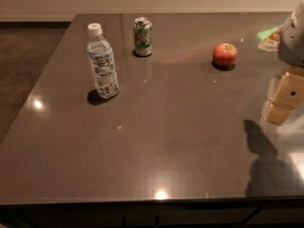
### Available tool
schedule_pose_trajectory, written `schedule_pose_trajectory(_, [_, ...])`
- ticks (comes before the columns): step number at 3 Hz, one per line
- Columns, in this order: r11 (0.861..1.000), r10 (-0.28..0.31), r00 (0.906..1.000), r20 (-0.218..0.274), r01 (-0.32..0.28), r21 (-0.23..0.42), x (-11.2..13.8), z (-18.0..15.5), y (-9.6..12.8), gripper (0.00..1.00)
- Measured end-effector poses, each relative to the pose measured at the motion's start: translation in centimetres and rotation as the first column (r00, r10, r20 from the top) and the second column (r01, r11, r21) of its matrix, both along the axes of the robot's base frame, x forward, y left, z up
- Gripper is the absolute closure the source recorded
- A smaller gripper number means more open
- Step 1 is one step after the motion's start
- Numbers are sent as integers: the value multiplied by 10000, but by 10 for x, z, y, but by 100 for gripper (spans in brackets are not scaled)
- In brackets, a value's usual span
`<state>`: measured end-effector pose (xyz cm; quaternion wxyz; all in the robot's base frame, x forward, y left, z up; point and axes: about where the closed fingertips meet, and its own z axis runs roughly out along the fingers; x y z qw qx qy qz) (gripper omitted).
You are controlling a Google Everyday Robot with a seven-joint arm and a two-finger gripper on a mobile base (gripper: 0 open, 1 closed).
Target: Knock blue plastic bottle over
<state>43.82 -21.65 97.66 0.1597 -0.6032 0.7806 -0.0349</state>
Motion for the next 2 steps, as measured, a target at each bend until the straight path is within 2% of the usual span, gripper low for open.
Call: schedule_pose_trajectory(2, [9999,143,9998,-107,-143,-11,7,3,6,0])
